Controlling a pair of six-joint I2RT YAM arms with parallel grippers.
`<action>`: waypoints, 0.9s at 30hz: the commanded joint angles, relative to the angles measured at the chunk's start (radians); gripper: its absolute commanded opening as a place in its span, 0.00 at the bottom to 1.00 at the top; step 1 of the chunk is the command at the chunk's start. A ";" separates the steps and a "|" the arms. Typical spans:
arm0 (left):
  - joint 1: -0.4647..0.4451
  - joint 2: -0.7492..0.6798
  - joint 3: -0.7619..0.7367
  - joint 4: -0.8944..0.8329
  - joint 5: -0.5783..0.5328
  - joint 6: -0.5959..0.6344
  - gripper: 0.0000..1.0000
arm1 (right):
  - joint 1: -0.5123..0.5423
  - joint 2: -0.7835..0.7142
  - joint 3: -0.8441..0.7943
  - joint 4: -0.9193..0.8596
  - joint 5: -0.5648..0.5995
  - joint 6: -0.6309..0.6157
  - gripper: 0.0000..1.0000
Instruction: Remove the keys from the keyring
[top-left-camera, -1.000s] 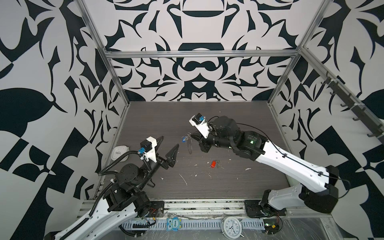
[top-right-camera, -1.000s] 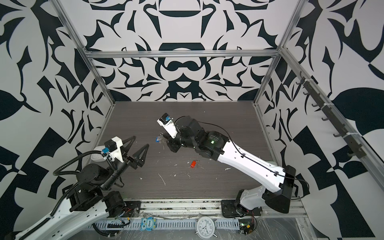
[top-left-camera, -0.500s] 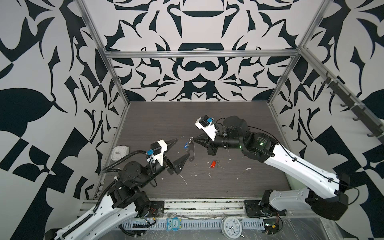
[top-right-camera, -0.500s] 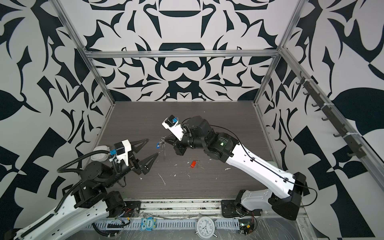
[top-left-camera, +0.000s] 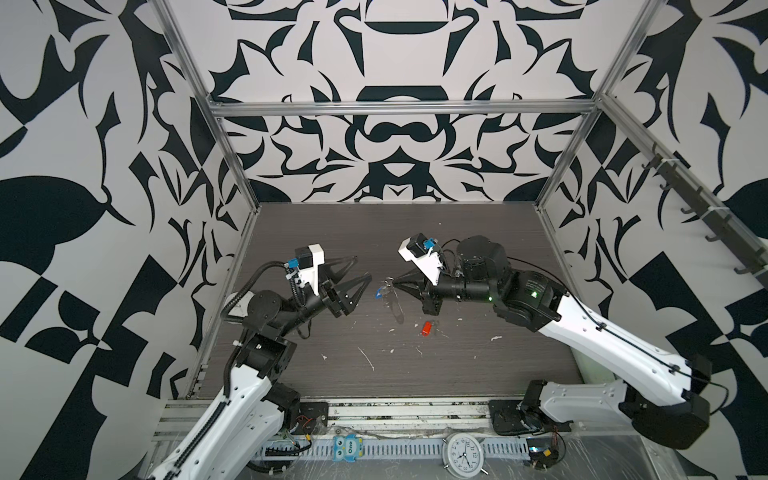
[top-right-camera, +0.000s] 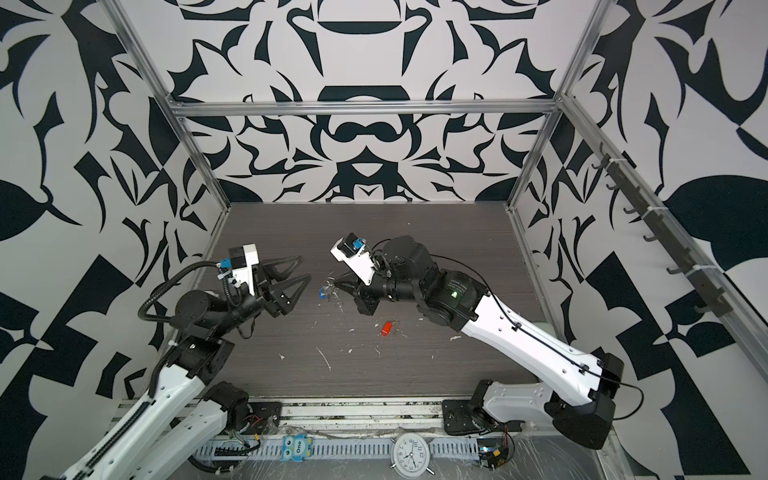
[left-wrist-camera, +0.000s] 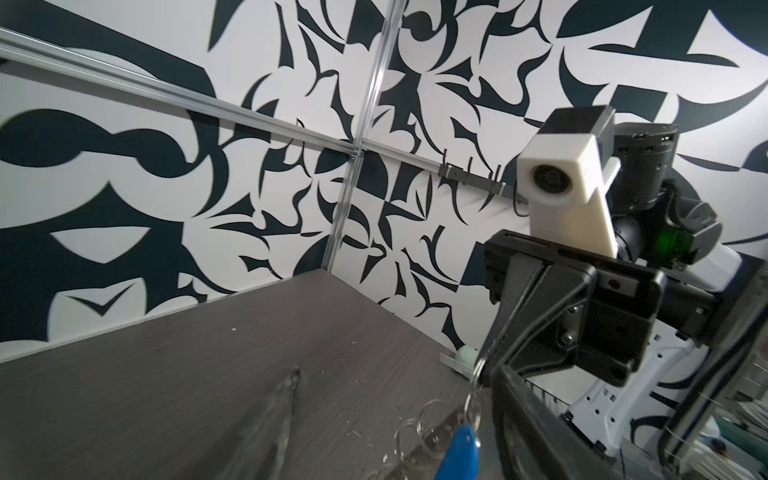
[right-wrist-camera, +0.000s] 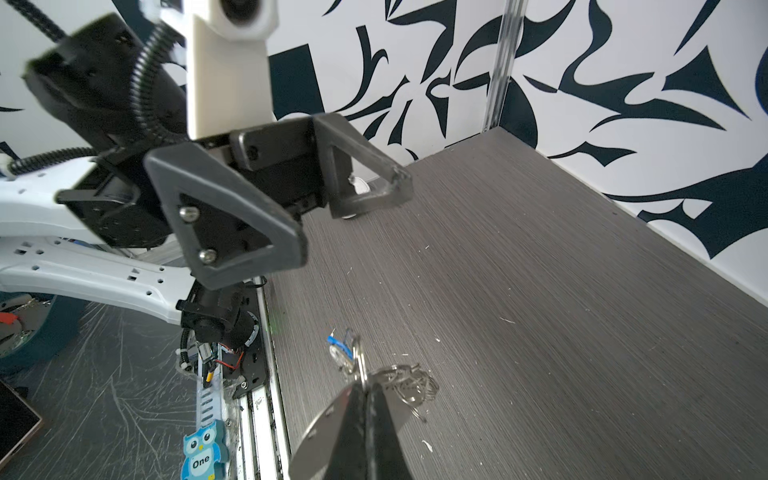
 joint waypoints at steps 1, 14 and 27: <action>0.009 0.034 -0.005 0.204 0.209 -0.150 0.72 | 0.002 -0.032 -0.006 0.078 -0.005 0.009 0.00; 0.007 0.054 0.041 0.002 0.189 -0.065 0.66 | 0.002 -0.020 -0.004 0.112 -0.003 0.030 0.00; -0.015 0.074 0.027 0.097 0.221 -0.115 0.55 | 0.002 0.004 0.002 0.129 0.001 0.051 0.00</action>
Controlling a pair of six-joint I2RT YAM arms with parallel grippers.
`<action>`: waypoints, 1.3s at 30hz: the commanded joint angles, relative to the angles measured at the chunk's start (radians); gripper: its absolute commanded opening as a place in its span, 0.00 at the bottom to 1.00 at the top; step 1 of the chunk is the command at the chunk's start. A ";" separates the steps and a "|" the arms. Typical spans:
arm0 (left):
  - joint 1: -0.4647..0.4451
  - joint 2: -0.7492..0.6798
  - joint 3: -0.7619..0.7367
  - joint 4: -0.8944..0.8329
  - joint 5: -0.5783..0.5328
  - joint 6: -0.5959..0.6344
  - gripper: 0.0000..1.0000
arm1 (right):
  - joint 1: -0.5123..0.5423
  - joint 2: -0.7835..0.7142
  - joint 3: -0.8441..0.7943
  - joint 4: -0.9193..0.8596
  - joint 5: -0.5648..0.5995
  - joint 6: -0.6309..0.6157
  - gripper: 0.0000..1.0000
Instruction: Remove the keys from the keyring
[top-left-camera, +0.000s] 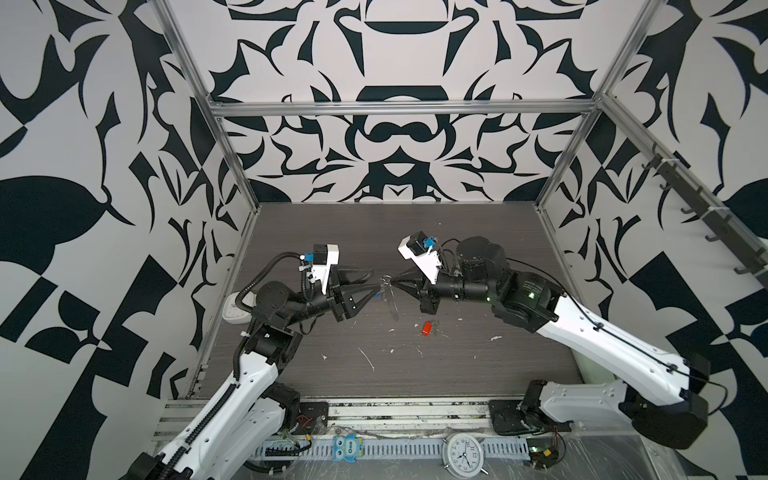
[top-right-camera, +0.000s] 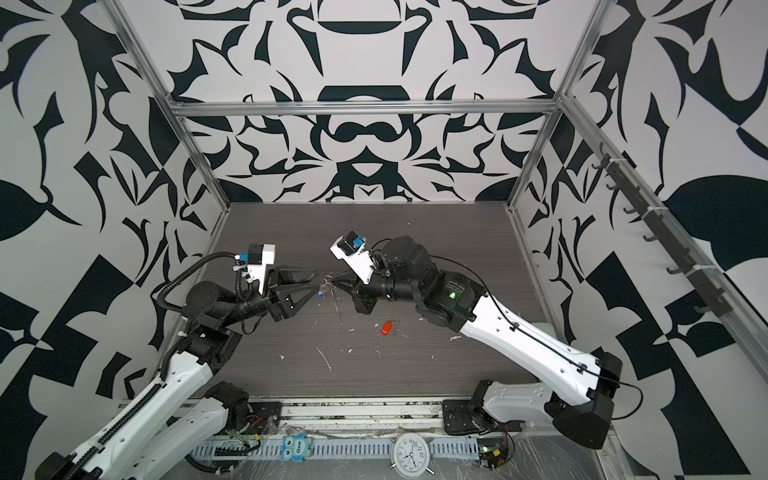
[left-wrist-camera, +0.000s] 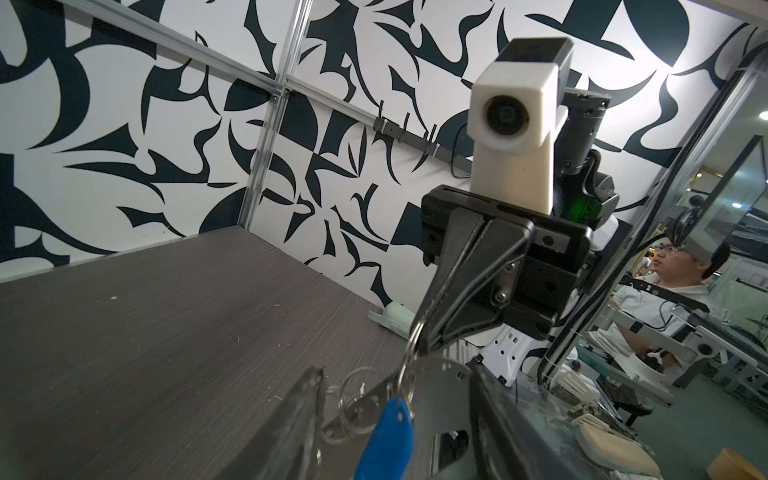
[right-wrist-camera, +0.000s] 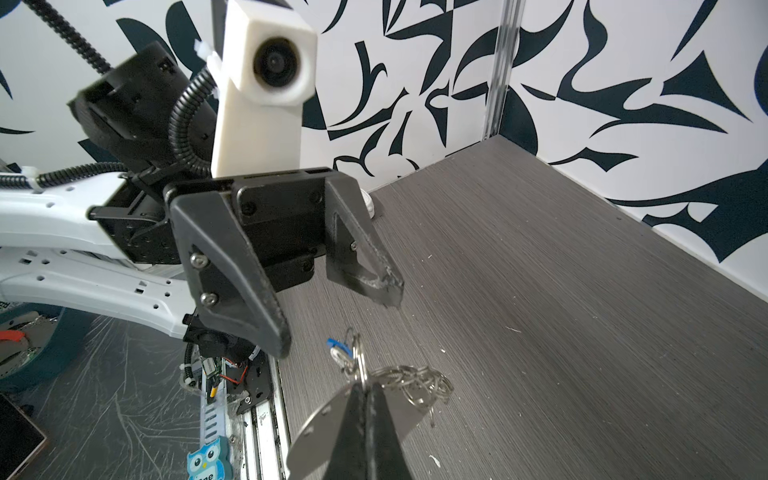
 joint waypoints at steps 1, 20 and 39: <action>-0.010 0.002 0.018 0.055 0.024 -0.019 0.53 | 0.002 -0.003 0.019 0.078 0.002 0.016 0.00; -0.036 0.011 0.015 0.067 0.007 -0.021 0.23 | 0.002 0.003 0.013 0.112 0.010 0.034 0.00; -0.035 0.011 0.025 0.058 -0.017 -0.017 0.20 | 0.008 0.017 -0.005 0.133 -0.026 0.059 0.00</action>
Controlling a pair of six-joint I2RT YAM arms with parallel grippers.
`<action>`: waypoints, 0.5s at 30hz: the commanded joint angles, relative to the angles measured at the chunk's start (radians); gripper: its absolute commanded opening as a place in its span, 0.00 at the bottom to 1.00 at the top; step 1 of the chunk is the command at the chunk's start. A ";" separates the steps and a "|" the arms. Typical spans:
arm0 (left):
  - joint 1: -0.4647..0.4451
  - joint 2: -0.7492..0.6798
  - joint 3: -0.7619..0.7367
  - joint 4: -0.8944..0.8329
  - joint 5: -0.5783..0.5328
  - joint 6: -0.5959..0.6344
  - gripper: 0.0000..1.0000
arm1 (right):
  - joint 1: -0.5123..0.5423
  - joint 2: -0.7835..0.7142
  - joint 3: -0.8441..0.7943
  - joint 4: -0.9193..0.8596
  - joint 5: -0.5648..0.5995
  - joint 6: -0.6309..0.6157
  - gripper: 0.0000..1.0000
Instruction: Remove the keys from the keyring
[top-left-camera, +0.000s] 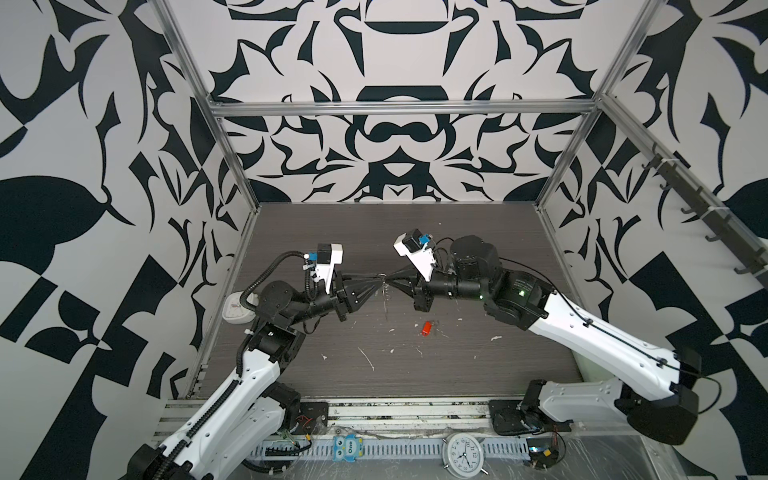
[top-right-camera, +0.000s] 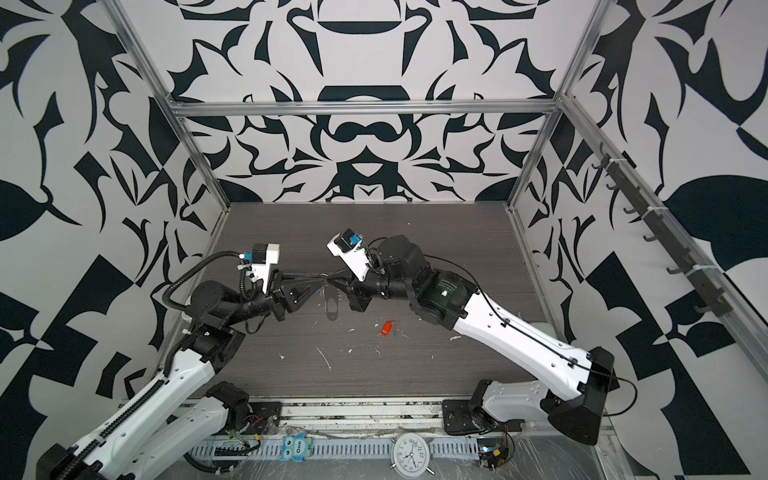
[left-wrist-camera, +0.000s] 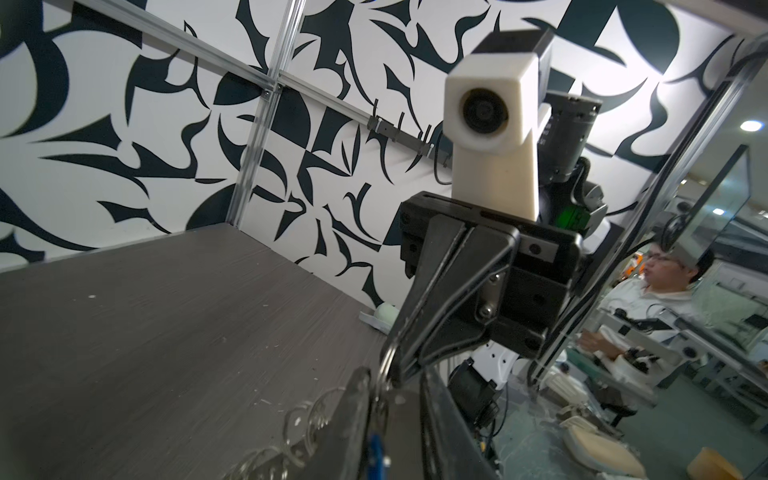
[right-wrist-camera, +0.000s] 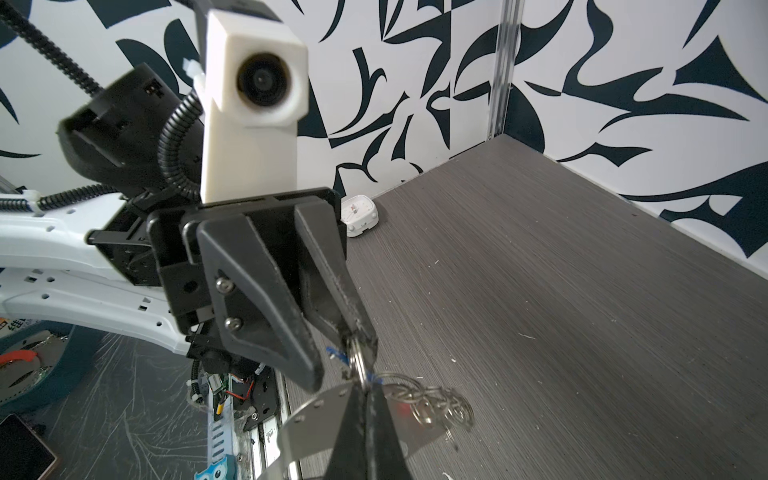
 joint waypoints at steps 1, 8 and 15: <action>-0.004 -0.011 0.025 0.031 0.005 0.001 0.17 | 0.006 -0.013 0.006 0.075 -0.011 0.009 0.00; -0.003 -0.039 0.036 -0.006 0.000 0.004 0.00 | 0.007 -0.020 0.003 0.075 0.003 0.016 0.00; -0.003 -0.083 0.083 -0.157 -0.005 0.039 0.00 | 0.007 -0.063 -0.022 0.083 0.068 0.049 0.15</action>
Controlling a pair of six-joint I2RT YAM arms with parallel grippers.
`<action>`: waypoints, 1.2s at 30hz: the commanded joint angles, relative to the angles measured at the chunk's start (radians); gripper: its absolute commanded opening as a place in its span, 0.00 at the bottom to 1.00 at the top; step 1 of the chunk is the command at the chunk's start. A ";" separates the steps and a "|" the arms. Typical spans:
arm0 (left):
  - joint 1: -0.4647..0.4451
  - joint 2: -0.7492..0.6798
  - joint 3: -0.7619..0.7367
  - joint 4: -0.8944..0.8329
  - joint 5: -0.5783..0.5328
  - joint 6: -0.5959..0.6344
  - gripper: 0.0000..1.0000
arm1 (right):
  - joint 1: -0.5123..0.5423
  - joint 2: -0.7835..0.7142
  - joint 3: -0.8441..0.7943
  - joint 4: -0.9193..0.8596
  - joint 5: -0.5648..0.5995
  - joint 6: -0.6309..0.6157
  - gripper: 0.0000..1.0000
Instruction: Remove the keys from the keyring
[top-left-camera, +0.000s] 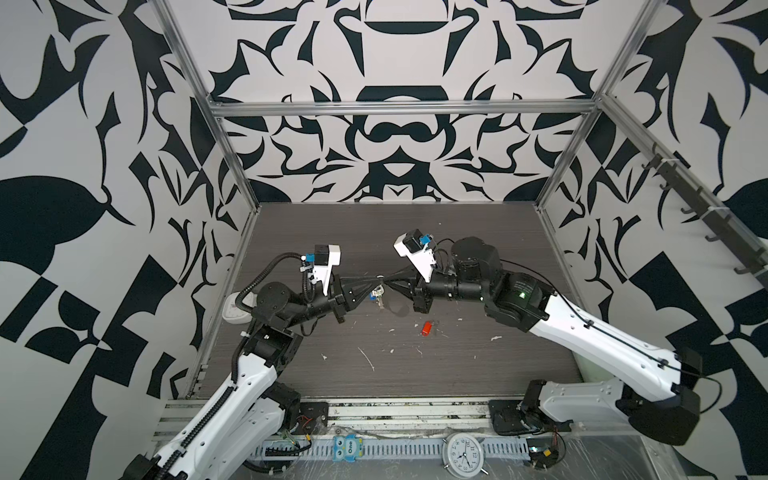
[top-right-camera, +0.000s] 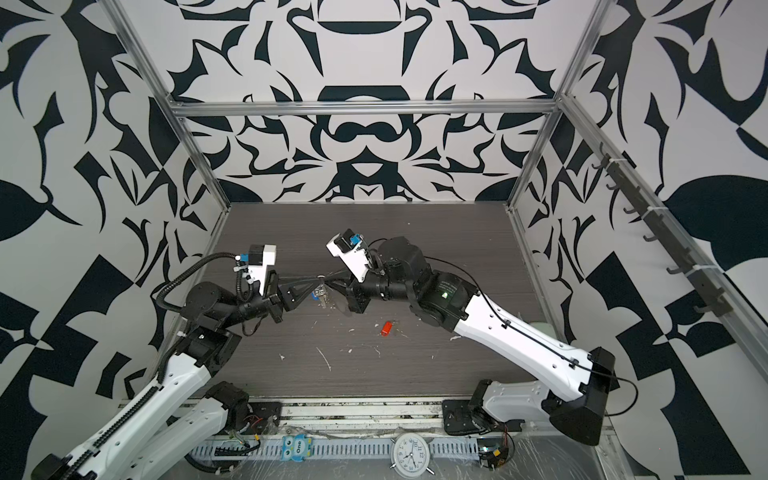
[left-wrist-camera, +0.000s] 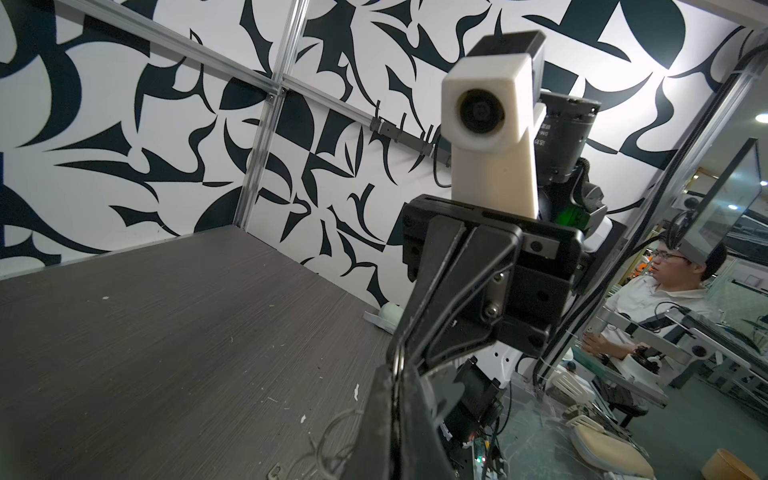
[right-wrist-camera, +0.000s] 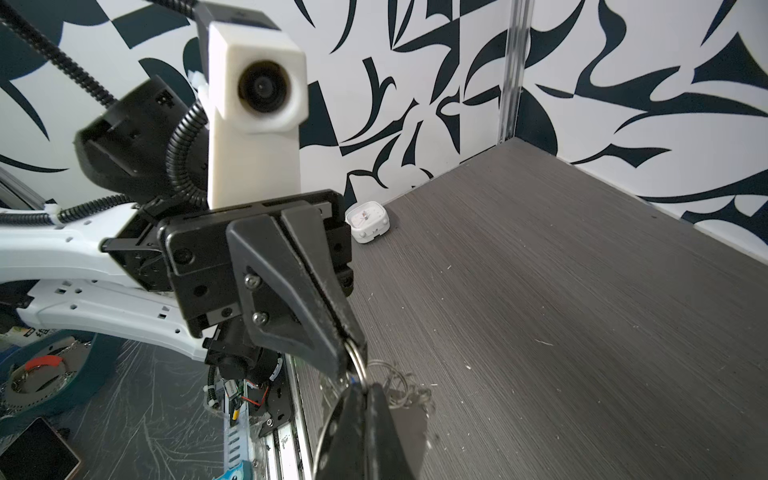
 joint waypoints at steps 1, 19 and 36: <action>-0.004 -0.042 0.066 -0.093 0.003 0.023 0.00 | 0.001 -0.057 -0.015 0.053 0.086 0.022 0.23; -0.003 0.029 0.449 -0.987 0.055 0.342 0.00 | -0.008 -0.132 -0.092 0.109 0.019 -0.042 0.56; -0.009 0.080 0.577 -1.177 0.100 0.468 0.00 | -0.069 -0.008 -0.051 0.222 -0.424 0.036 0.32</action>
